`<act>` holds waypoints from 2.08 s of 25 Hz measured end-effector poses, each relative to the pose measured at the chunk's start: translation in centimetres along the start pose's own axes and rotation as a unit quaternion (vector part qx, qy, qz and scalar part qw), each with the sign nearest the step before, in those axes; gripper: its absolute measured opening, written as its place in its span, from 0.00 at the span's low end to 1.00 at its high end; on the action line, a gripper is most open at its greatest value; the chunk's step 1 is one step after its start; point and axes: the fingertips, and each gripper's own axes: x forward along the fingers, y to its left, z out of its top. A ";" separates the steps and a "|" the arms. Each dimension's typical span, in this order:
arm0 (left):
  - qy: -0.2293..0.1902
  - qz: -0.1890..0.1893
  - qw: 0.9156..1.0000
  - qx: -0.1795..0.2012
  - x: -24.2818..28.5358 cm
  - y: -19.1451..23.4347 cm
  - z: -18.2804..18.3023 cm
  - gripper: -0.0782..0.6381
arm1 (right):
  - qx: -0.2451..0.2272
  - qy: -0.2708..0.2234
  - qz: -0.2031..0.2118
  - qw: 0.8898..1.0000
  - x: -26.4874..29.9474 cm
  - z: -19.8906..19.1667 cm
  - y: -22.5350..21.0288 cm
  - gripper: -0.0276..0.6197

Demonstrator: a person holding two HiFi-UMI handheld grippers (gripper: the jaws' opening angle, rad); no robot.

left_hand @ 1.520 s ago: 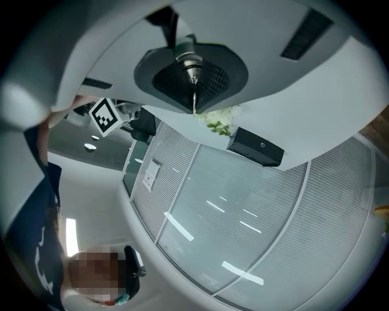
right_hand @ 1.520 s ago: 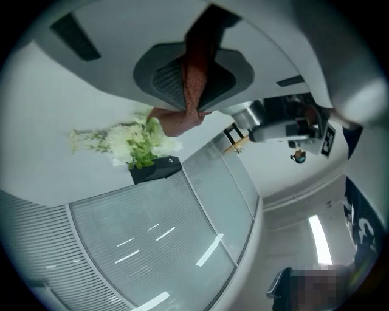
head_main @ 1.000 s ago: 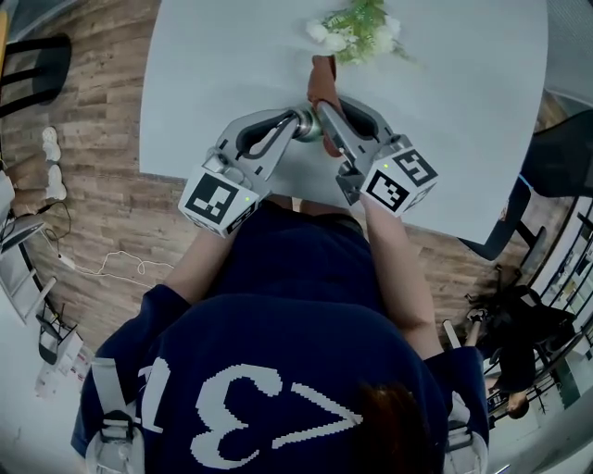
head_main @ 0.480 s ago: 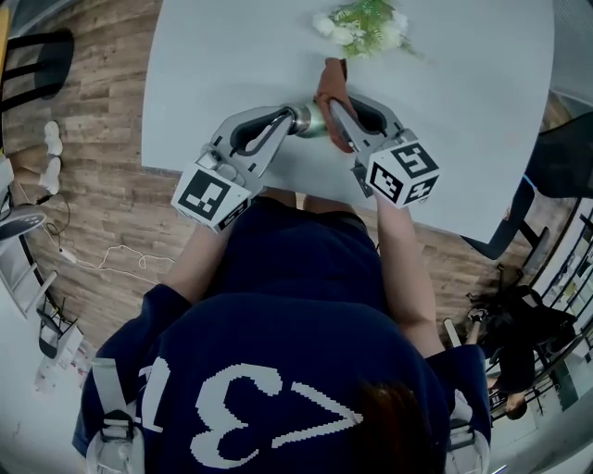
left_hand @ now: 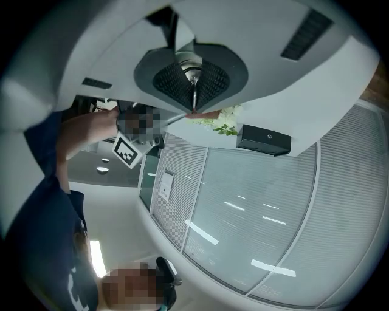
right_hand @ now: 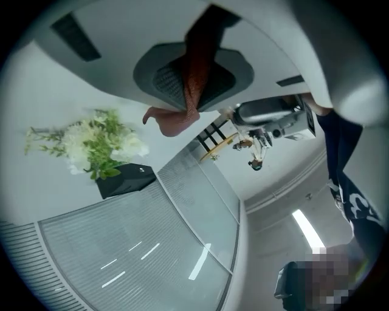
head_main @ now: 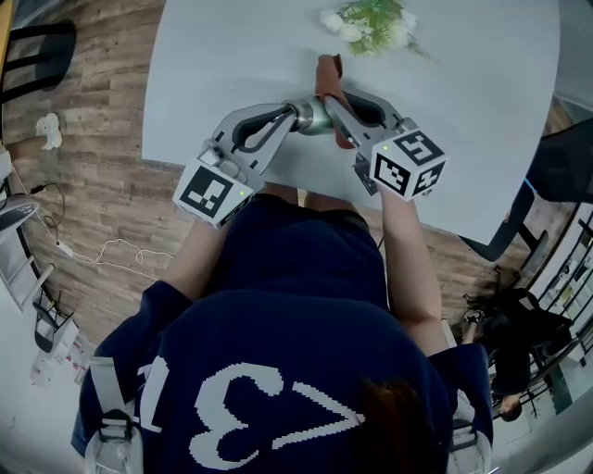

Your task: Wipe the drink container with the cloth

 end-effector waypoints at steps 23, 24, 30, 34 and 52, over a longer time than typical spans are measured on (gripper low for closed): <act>0.025 -0.039 0.991 0.126 -0.1 -1.3 -0.1 0.15 | 0.043 0.103 -0.015 0.994 -1.4 -4.8 -4.6 0.13; 0.026 -0.040 0.990 0.129 0.0 -1.4 -0.1 0.15 | 0.041 0.104 -0.003 0.994 -1.2 -4.3 -4.0 0.13; 0.031 -0.048 0.988 0.141 0.0 -1.8 -0.1 0.15 | 0.000 0.096 0.107 0.990 1.0 0.7 2.4 0.13; 0.035 -0.052 0.986 0.157 0.1 -2.1 0.0 0.15 | -0.035 0.102 0.150 0.983 1.8 2.3 5.3 0.13; 0.027 -0.068 0.984 0.164 -0.4 -2.7 -0.2 0.15 | -0.001 0.133 0.123 0.983 1.6 -0.6 1.3 0.13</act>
